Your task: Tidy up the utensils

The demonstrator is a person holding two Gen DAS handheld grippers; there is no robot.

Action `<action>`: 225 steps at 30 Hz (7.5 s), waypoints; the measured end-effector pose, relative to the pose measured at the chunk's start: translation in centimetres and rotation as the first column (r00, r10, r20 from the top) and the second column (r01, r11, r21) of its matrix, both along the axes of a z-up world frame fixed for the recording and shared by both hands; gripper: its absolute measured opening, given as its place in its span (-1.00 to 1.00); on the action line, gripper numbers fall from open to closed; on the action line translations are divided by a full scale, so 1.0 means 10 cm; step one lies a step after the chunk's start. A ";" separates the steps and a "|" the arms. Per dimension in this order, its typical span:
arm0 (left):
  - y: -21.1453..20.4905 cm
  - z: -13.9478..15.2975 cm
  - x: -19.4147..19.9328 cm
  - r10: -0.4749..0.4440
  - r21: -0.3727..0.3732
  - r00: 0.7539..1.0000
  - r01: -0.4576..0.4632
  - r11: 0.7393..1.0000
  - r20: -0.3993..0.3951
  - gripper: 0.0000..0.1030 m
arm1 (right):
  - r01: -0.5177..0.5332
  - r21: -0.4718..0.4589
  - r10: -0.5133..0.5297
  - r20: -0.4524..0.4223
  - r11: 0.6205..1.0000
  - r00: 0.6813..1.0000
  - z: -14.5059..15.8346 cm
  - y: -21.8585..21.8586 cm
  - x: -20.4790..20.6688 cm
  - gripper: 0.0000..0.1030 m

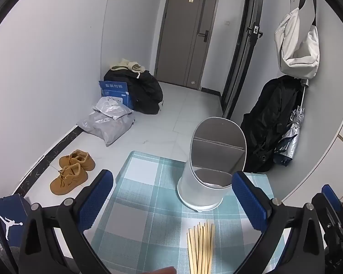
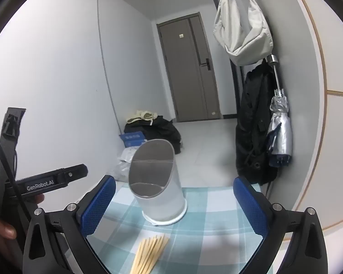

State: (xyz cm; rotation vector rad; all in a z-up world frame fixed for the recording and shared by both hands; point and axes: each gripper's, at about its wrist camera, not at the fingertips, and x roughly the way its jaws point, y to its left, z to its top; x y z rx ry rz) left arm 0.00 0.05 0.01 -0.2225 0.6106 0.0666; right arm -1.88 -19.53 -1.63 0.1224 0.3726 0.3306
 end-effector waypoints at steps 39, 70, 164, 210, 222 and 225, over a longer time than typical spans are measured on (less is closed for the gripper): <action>-0.02 -0.04 0.01 -0.016 0.003 1.000 0.016 1.000 -0.023 0.98 | 0.039 0.010 -0.039 0.015 0.999 0.999 0.04 -0.06 -0.03 1.00; 0.00 -0.02 -0.01 -0.027 0.000 1.000 0.027 1.000 -0.014 0.98 | 0.025 0.031 -0.024 -0.023 0.999 0.999 0.02 -0.07 0.00 1.00; -0.17 -1.41 0.34 -0.134 0.075 0.811 0.214 0.974 -0.570 0.37 | -0.062 0.188 0.142 -0.444 0.980 0.885 -0.53 -0.29 0.79 -0.90; -0.04 0.01 0.16 -0.252 -0.080 0.957 0.242 0.967 -0.146 -0.98 | -0.160 0.064 0.168 -0.140 0.985 0.976 -0.02 0.24 0.19 -0.91; -0.02 0.68 0.28 -0.364 -0.121 0.930 0.356 0.927 -0.053 -0.98 | -0.165 0.081 0.173 -0.107 0.983 0.979 0.30 0.25 0.39 -0.91; 0.03 0.84 0.44 -0.368 -0.144 0.929 0.359 0.922 -0.041 -0.98 | -0.171 0.094 0.179 -0.090 0.981 0.980 0.49 0.24 0.51 -0.91</action>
